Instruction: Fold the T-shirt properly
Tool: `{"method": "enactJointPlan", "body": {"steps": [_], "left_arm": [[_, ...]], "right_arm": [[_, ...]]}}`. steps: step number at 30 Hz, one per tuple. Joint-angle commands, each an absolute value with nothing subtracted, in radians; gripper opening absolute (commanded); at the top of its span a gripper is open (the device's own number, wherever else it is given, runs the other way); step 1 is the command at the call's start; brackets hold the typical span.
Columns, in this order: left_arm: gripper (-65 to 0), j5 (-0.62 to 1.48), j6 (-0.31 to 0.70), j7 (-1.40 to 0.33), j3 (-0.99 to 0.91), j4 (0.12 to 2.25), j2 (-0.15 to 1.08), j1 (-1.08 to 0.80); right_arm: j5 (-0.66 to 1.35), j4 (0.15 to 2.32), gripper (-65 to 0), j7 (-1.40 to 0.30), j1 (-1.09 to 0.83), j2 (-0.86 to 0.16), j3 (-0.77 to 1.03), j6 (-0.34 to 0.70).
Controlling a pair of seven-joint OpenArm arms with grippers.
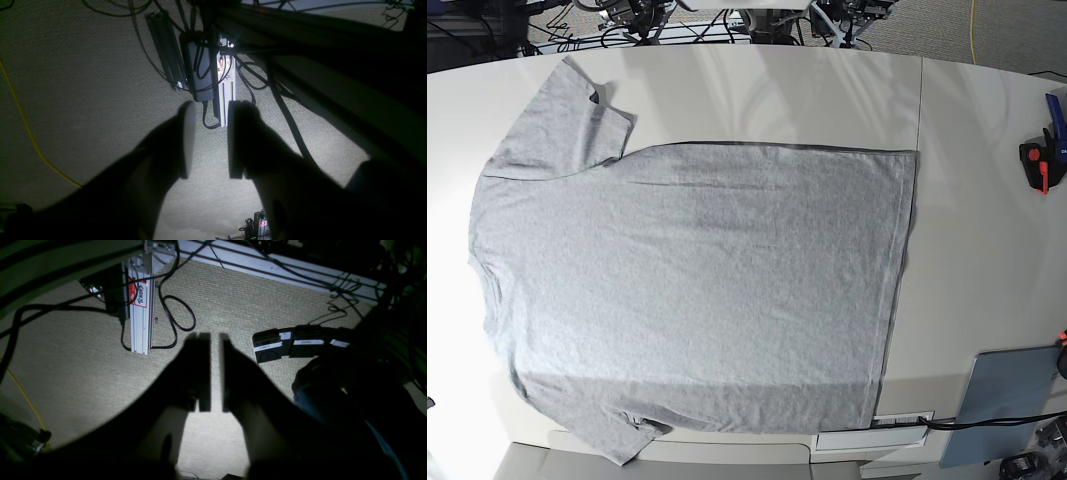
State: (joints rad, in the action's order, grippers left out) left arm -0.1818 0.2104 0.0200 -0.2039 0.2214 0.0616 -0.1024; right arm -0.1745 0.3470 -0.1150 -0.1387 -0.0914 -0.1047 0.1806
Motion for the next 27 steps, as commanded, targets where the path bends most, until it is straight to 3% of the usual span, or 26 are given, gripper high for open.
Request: {"method": "enactJointPlan", "body": {"steps": [1, 12, 15, 27], "left_arm": [[-47.1, -0.179, 0.215, 0.023, -0.203, 0.223, 0.064, -0.106], [-47.1, -0.179, 0.238, 0.086, -0.203, 0.369, 0.064, -0.227], [-47.1, -0.179, 0.237, 0.085, -0.203, 0.458, 0.064, -0.295], [-47.1, -0.179, 0.237, 0.066, -0.203, 0.810, 0.065, -0.584]], "right_arm": [[-0.173, 0.352, -59.4, -0.107, -0.142, -0.097, -0.103, 0.183], [-0.174, 0.357, -59.4, -0.047, -0.212, -0.097, -0.103, 0.177], [-0.173, 0.398, -59.4, -0.057, -0.260, -0.104, -0.103, 0.112], [-0.171, 0.917, -59.4, -0.199, -0.626, -0.236, -0.103, 0.032]]}}
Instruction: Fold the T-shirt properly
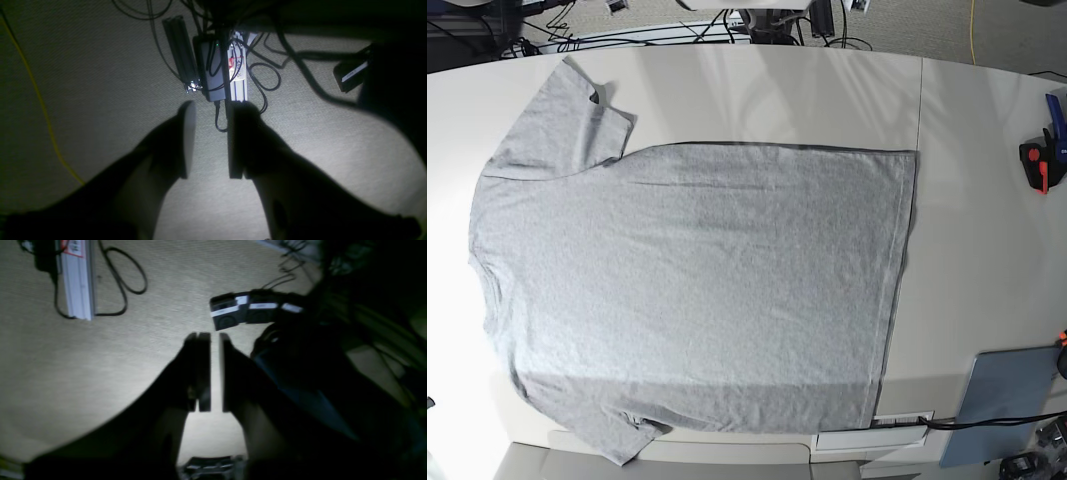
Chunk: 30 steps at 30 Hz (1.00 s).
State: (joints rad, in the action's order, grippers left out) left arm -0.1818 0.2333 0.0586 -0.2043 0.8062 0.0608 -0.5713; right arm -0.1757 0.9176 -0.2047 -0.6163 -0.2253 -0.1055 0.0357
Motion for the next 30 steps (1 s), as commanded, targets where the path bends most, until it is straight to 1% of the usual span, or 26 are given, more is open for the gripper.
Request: {"method": "enactJointPlan", "body": {"steps": [1, 5, 10, 12, 16, 19, 21, 25, 30], "left_arm": [[-47.1, -0.179, 0.237, 0.062, -0.203, 0.842, 0.065, -0.609], [-47.1, -0.167, 0.237, 0.025, -0.203, 0.991, 0.072, -0.712], [-47.1, -0.016, 0.237, -0.045, -0.203, 1.234, 0.141, -0.863], [-47.1, -0.014, 0.231, -0.063, -0.203, 1.346, 0.181, -0.925], [-47.1, -0.014, 0.164, -0.105, -0.219, 1.572, 0.255, -1.034], [-47.1, -0.015, 0.155, -0.109, -0.247, 1.717, 0.295, -1.089], [-47.1, -0.024, 0.158, -0.109, -0.271, 1.801, 0.314, -1.109], [-47.1, -0.123, 0.157, -0.124, -0.291, 1.944, 0.349, -1.113], [-47.1, -0.236, 0.211, -0.123, -0.291, 2.077, 0.417, -1.111]], "right_arm": [[-0.165, 0.968, -59.4, -0.199, -0.660, -0.250, -0.103, 0.024], [-0.070, 1.163, -59.4, -0.207, -0.786, -0.319, -0.103, 0.020], [-0.052, 1.399, -59.4, -0.238, -0.932, -0.406, -0.103, 0.017], [-0.052, 1.493, -59.4, -0.243, -0.984, -0.443, -0.103, -0.008], [-0.052, 1.686, -59.4, -0.296, -1.068, -0.510, -0.103, -0.084], [-0.053, 1.818, -59.4, -0.337, -1.111, -0.557, -0.103, -0.124], [-0.067, 1.895, -59.4, -0.371, -1.126, -0.576, -0.103, -0.154], [-0.178, 2.015, -59.4, -0.435, -1.128, -0.579, -0.103, -0.178], [-0.240, 2.114, -59.4, -0.457, -1.128, -0.579, -0.103, -0.184]]}}
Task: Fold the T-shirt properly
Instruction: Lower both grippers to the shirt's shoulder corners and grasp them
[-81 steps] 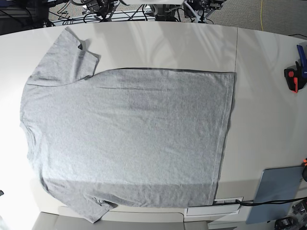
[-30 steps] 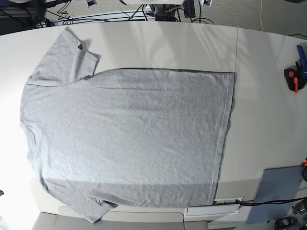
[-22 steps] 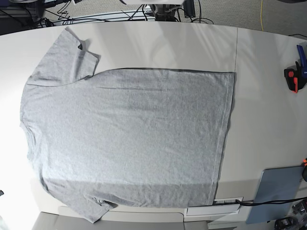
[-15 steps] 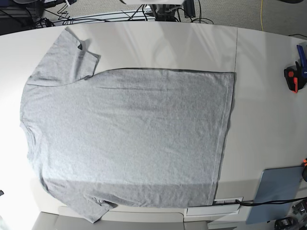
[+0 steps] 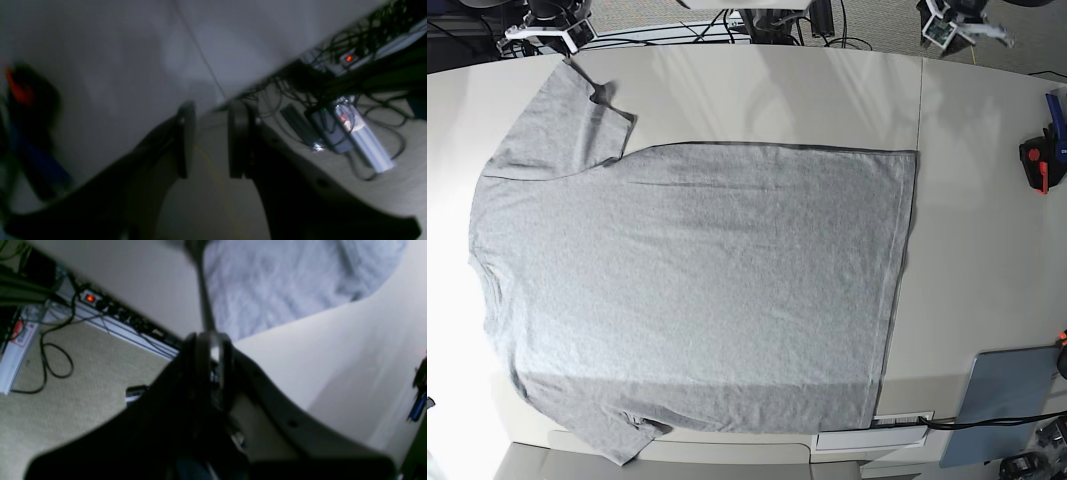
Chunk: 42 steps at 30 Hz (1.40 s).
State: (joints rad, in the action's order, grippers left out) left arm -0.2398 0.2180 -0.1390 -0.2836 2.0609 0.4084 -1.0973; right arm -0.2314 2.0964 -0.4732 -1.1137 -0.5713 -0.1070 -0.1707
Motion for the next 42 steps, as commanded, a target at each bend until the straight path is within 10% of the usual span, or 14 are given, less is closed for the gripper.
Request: {"method": "enactJointPlan", "body": {"steps": [1, 18, 42], "left_arm": [[-47.1, -0.260, 0.215, -0.123, -0.291, 2.095, 0.433, -1.107], [-41.5, -0.340, 0.382, -0.097, -0.109, 2.103, 0.714, -0.740], [-41.5, -0.439, 0.384, -0.157, 0.260, 1.663, 0.712, -0.249]], "right_arm": [[-0.257, 2.131, -59.4, -0.461, -1.128, -0.579, -0.103, -0.184], [-0.635, 2.247, -59.4, -0.647, -1.025, -0.574, -0.103, -0.189], [-0.682, 2.247, -59.4, -0.662, -0.928, -0.574, -0.103, -0.191]]}}
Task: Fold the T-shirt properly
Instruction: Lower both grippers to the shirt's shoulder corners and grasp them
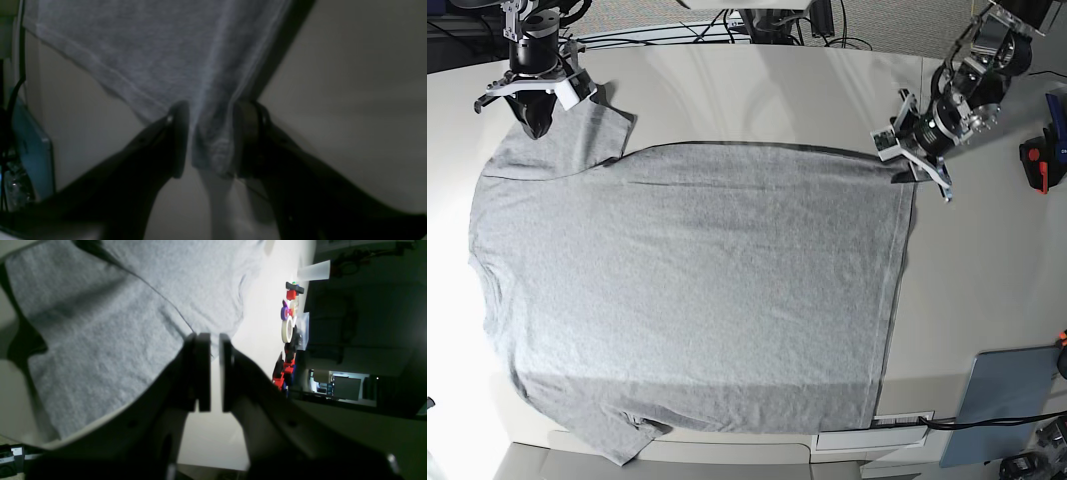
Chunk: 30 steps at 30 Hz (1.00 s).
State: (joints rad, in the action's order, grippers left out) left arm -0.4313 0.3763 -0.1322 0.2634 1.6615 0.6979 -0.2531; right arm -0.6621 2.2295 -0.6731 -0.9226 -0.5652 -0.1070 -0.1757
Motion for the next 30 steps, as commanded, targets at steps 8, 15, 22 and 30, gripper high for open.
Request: {"method": "enactJointPlan", "body": {"steps": [8, 15, 22, 30], "left_arm": [[-41.5, -0.434, 0.400, -0.131, 0.260, 1.587, 0.712, -0.174], [-47.1, -0.434, 0.492, -0.104, 0.260, 1.556, 0.712, -0.155], [-65.0, -0.432, 0.525, -0.104, 0.260, 1.556, 0.712, -0.155], [-65.0, -0.412, 0.526, -0.105, 0.260, 1.556, 0.712, -0.171]], "right_arm": [[-0.682, 2.247, -59.4, -0.661, -0.928, -0.574, -0.103, -0.191], [-0.756, 2.247, -59.4, -0.662, -0.928, -0.574, -0.103, -0.192], [-0.751, 2.247, -56.5, -0.766, -0.928, -0.583, -0.103, -0.109], [-0.677, 2.194, -41.3, -0.724, -0.926, -0.682, -0.103, -0.017]]}}
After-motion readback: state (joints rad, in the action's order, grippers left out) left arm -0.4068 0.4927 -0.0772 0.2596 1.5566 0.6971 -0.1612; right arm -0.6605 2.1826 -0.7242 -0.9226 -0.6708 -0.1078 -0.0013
